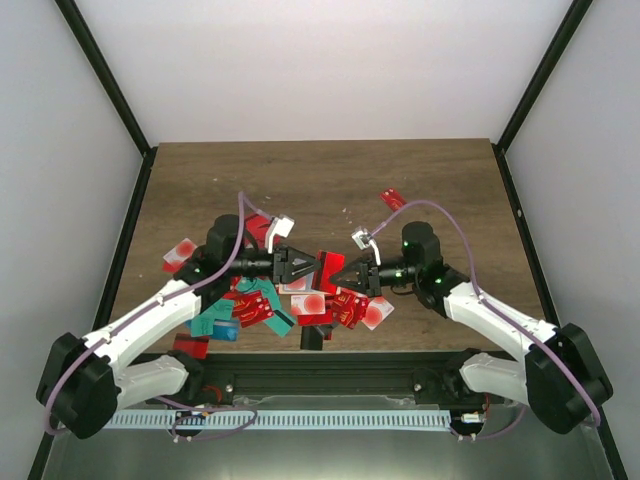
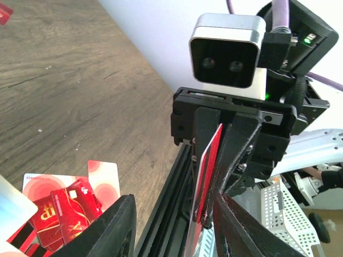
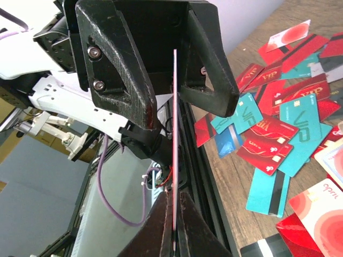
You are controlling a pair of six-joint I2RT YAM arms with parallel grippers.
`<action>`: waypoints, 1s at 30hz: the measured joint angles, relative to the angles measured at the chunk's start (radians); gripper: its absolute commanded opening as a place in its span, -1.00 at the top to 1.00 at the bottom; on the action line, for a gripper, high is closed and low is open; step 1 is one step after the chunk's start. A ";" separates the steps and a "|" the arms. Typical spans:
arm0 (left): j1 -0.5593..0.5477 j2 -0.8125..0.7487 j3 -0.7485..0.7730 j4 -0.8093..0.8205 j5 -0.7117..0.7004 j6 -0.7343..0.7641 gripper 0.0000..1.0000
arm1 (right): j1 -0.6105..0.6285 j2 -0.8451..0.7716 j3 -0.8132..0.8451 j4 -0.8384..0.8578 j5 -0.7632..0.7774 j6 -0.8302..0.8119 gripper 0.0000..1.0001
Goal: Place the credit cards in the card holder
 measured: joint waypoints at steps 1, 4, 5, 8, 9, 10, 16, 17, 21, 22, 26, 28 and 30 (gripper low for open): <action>0.000 -0.006 -0.001 0.008 0.007 -0.004 0.18 | 0.000 0.000 0.000 0.008 -0.011 0.001 0.99; -0.005 -0.010 -0.003 0.026 0.021 -0.011 0.25 | 0.000 0.000 0.000 0.032 -0.032 0.010 0.99; -0.008 -0.010 -0.004 0.028 0.023 -0.013 0.28 | 0.000 0.000 0.000 0.039 -0.038 0.013 0.99; -0.019 -0.009 -0.005 0.034 0.032 -0.021 0.39 | 0.000 0.000 0.000 0.060 -0.048 0.023 0.99; -0.022 -0.008 -0.005 0.036 0.033 -0.024 0.43 | 0.000 0.000 0.000 0.064 -0.050 0.024 0.99; -0.024 -0.008 -0.005 0.038 0.035 -0.025 0.47 | 0.000 0.000 0.000 0.067 -0.053 0.026 0.99; -0.034 -0.008 -0.008 0.060 0.052 -0.030 0.87 | 0.000 0.002 0.000 0.080 -0.062 0.035 0.99; -0.035 -0.008 -0.011 0.066 0.055 -0.034 0.92 | 0.000 0.003 0.000 0.083 -0.062 0.038 0.99; -0.038 -0.017 -0.013 0.080 0.061 -0.031 0.92 | -0.002 0.011 0.000 0.097 -0.066 0.053 0.99; -0.038 -0.019 -0.013 0.081 0.061 -0.031 0.92 | -0.002 0.011 0.000 0.103 -0.068 0.057 0.99; -0.038 -0.029 -0.019 0.091 0.062 -0.031 0.92 | -0.003 0.018 0.000 0.126 -0.080 0.071 0.99; -0.038 -0.031 -0.025 0.101 0.062 -0.031 0.92 | -0.003 0.023 0.000 0.132 -0.085 0.072 0.99; -0.038 -0.031 -0.029 0.107 0.059 -0.034 0.92 | -0.003 0.029 0.001 0.135 -0.087 0.072 0.97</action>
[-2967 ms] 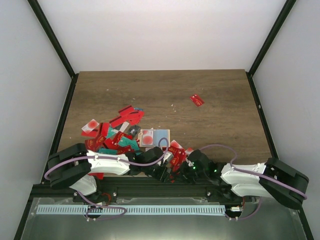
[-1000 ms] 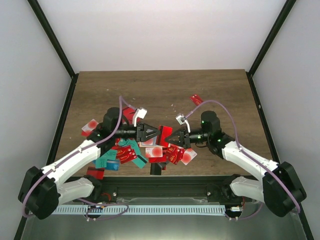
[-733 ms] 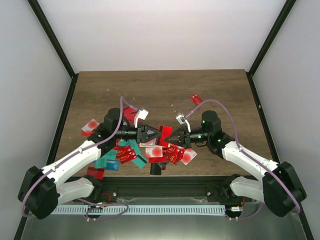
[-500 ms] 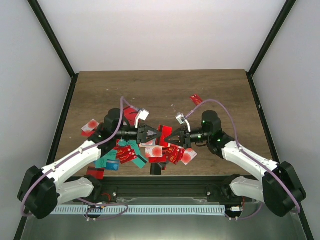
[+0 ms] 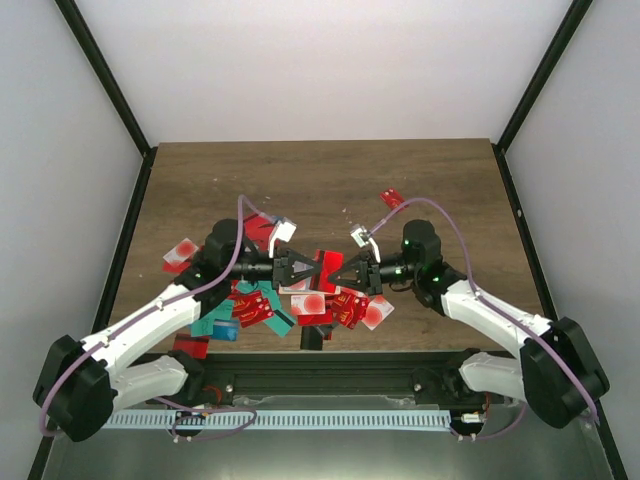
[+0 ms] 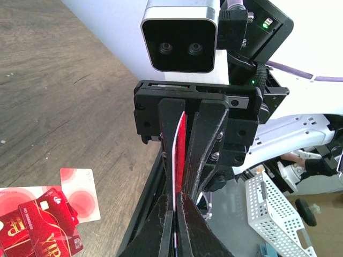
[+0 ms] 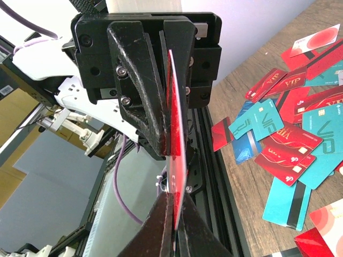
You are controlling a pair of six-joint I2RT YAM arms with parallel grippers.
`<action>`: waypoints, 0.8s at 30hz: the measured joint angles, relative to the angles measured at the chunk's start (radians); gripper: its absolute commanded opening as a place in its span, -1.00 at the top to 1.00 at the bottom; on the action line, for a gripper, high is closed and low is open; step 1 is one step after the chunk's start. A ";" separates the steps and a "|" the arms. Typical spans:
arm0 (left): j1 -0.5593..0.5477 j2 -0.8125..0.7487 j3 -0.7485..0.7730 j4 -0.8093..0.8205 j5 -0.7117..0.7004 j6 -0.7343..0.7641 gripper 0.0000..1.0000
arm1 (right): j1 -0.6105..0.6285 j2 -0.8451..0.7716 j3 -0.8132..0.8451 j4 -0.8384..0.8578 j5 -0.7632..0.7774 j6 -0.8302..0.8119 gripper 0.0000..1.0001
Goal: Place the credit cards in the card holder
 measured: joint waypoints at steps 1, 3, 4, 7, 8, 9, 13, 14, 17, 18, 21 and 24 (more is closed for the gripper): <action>0.000 0.000 -0.002 0.000 -0.003 -0.001 0.92 | 0.000 0.004 0.001 -0.001 0.000 0.000 0.91; 0.000 0.001 -0.003 0.000 -0.016 -0.004 0.92 | -0.002 0.010 0.008 -0.011 0.009 -0.001 0.76; 0.000 0.002 -0.003 0.001 -0.024 -0.005 0.92 | -0.004 0.014 0.013 -0.021 0.016 -0.001 0.63; -0.001 0.006 -0.003 -0.014 -0.074 -0.004 0.92 | -0.021 0.034 0.042 -0.058 0.062 -0.003 0.41; -0.001 0.011 -0.002 -0.028 -0.098 0.000 0.92 | -0.035 0.041 0.048 -0.064 0.077 -0.002 0.39; 0.001 0.017 0.000 -0.044 -0.121 0.003 0.92 | -0.052 0.046 0.050 -0.069 0.090 0.002 0.38; 0.024 0.064 0.007 -0.116 -0.230 0.012 0.92 | -0.126 0.060 0.050 -0.118 0.156 0.000 0.34; 0.035 0.082 0.012 -0.143 -0.271 0.014 0.92 | -0.137 0.060 0.050 -0.137 0.181 -0.002 0.34; 0.071 0.160 0.035 -0.202 -0.365 0.023 0.92 | -0.147 0.061 0.050 -0.184 0.252 -0.009 0.33; 0.082 0.193 0.040 -0.215 -0.390 0.026 0.92 | -0.147 0.063 0.050 -0.195 0.272 -0.012 0.32; 0.091 0.267 0.042 -0.242 -0.437 0.030 0.92 | -0.148 0.078 0.050 -0.221 0.324 -0.016 0.31; 0.091 0.315 0.046 -0.262 -0.462 0.031 0.92 | -0.148 0.119 0.050 -0.237 0.369 -0.016 0.29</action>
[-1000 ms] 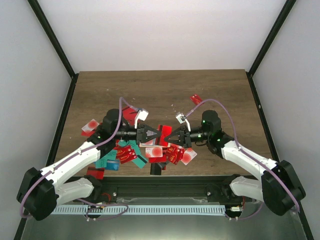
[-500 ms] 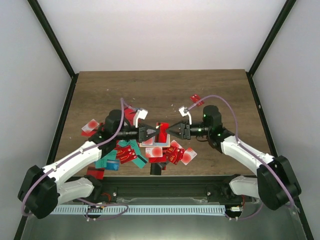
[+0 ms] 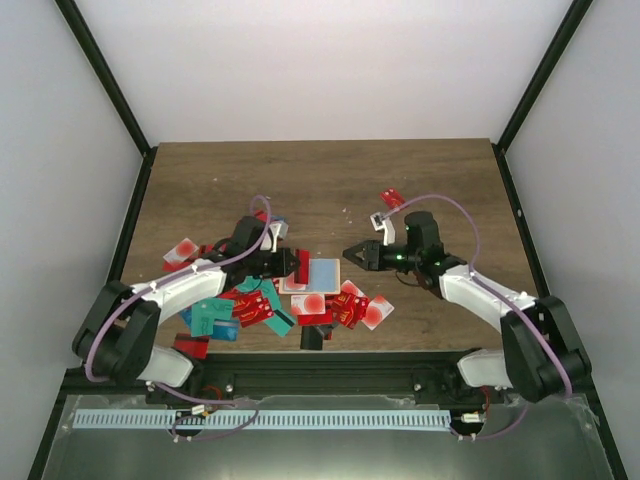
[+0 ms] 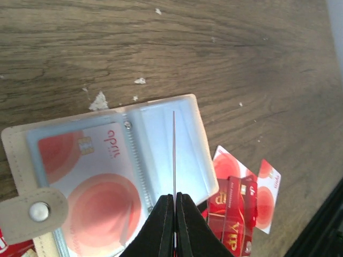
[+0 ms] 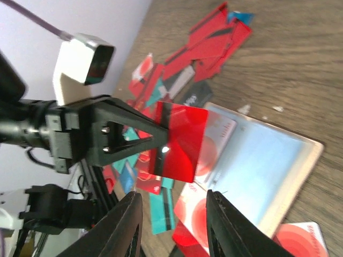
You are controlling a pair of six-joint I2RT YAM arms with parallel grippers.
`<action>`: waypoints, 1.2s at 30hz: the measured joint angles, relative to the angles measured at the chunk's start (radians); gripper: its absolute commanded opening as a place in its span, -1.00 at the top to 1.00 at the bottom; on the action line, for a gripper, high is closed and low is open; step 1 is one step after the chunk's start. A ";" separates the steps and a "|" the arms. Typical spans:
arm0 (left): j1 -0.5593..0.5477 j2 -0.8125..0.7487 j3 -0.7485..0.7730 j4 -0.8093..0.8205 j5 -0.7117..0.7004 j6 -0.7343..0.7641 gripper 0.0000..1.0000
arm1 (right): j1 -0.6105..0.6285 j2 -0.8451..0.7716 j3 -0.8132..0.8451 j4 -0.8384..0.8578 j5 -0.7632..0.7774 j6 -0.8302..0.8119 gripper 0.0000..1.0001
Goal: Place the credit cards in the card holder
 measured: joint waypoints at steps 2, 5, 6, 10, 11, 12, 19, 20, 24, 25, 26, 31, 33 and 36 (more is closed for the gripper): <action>0.000 0.023 0.013 -0.012 -0.017 -0.001 0.92 | 0.000 0.035 0.000 -0.006 0.021 0.006 0.29; 0.000 0.054 0.045 -0.019 -0.037 -0.002 0.92 | 0.000 0.106 0.003 -0.008 0.039 0.018 0.30; 0.000 0.064 0.055 -0.018 -0.042 -0.002 0.92 | 0.000 0.134 0.004 -0.008 0.044 0.023 0.29; 0.000 0.094 0.071 -0.017 -0.053 -0.004 0.92 | 0.000 0.205 0.005 -0.010 0.048 0.039 0.30; 0.000 0.103 0.072 -0.016 -0.057 -0.005 0.92 | 0.000 0.217 0.006 -0.009 0.048 0.042 0.30; 0.000 0.113 0.072 -0.015 -0.060 -0.006 0.92 | 0.000 0.228 0.009 -0.010 0.048 0.045 0.31; 0.000 0.163 0.072 0.019 -0.059 -0.025 0.92 | 0.000 0.306 0.052 -0.008 0.050 0.056 0.36; 0.000 0.169 0.072 0.028 -0.058 -0.027 0.92 | 0.000 0.319 0.057 -0.006 0.050 0.058 0.36; 0.000 0.192 0.072 0.050 -0.051 -0.036 0.92 | 0.000 0.350 0.057 -0.002 0.049 0.066 0.40; 0.000 0.196 0.072 0.055 -0.048 -0.039 0.92 | 0.000 0.359 0.057 0.001 0.049 0.068 0.41; 0.000 0.198 0.072 0.058 -0.047 -0.041 0.92 | 0.001 0.371 0.057 0.003 0.049 0.070 0.42; 0.000 0.208 0.072 0.076 -0.038 -0.051 0.92 | 0.002 0.404 0.057 0.009 0.050 0.076 0.47; 0.000 0.213 0.072 0.084 -0.032 -0.056 0.92 | 0.007 0.415 0.057 0.019 0.050 0.078 0.50; 0.000 0.223 0.072 0.095 -0.022 -0.062 0.92 | 0.014 0.436 0.057 0.031 0.051 0.082 0.53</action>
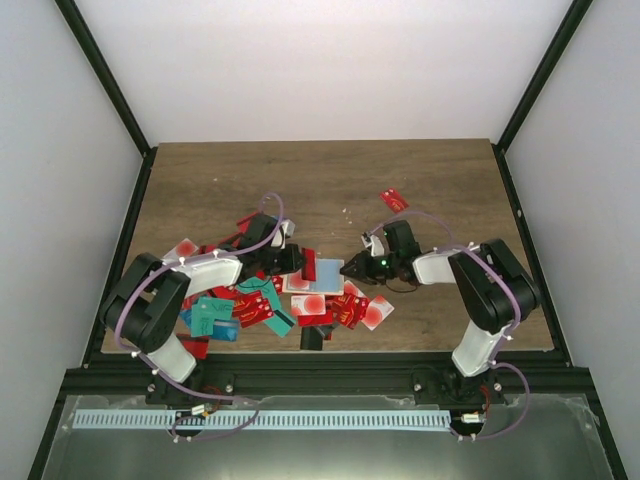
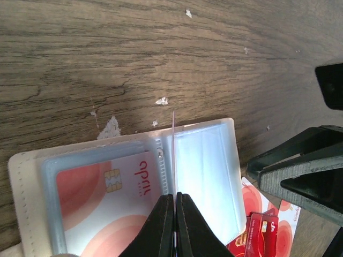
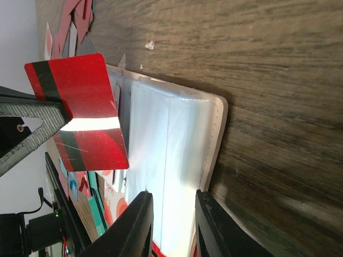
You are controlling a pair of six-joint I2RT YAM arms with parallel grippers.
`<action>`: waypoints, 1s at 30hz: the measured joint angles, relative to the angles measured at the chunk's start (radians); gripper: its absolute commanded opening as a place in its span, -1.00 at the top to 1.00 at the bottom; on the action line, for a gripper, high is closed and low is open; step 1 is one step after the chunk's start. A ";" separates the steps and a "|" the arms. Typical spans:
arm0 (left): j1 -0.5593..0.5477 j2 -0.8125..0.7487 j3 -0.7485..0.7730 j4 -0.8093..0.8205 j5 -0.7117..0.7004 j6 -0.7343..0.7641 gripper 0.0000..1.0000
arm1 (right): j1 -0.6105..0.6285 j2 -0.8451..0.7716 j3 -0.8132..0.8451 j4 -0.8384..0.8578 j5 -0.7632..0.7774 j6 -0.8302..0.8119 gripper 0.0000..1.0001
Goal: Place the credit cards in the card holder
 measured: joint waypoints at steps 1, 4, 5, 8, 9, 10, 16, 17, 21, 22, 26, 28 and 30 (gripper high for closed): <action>0.000 0.003 0.000 0.002 0.002 -0.002 0.92 | 0.002 0.007 0.000 0.004 0.000 0.002 0.54; 0.000 0.007 0.000 0.007 0.008 -0.014 0.92 | 0.011 0.023 -0.001 0.014 0.000 0.014 0.57; 0.000 0.009 0.000 0.008 0.009 -0.018 0.92 | 0.015 0.025 -0.002 0.017 0.001 0.017 0.57; 0.000 0.020 0.000 0.016 0.014 -0.029 0.92 | 0.026 0.026 -0.005 0.027 0.001 0.025 0.58; 0.000 0.023 0.000 0.018 0.017 -0.034 0.92 | 0.028 0.026 -0.005 0.033 0.001 0.028 0.59; 0.000 0.024 0.000 0.019 0.020 -0.039 0.92 | 0.029 0.026 -0.007 0.036 0.002 0.031 0.59; 0.000 0.028 -0.004 0.040 0.043 -0.065 0.92 | 0.032 0.026 -0.019 0.047 0.009 0.042 0.59; 0.001 0.029 -0.007 0.047 0.047 -0.068 0.92 | 0.032 0.026 -0.019 0.047 0.011 0.043 0.59; 0.003 0.029 -0.014 0.059 0.056 -0.076 0.92 | 0.032 0.024 -0.019 0.039 0.024 0.042 0.59; 0.003 0.029 -0.014 0.060 0.057 -0.076 0.92 | 0.033 0.021 -0.019 0.035 0.027 0.042 0.59; 0.003 0.029 -0.014 0.058 0.056 -0.079 0.92 | 0.034 -0.014 -0.019 -0.008 0.068 0.034 0.59; 0.003 0.029 -0.014 0.056 0.055 -0.078 0.92 | 0.034 -0.037 -0.019 -0.031 0.087 0.027 0.58; 0.003 0.029 -0.014 0.051 0.051 -0.078 0.92 | 0.034 -0.061 -0.019 -0.052 0.106 0.018 0.57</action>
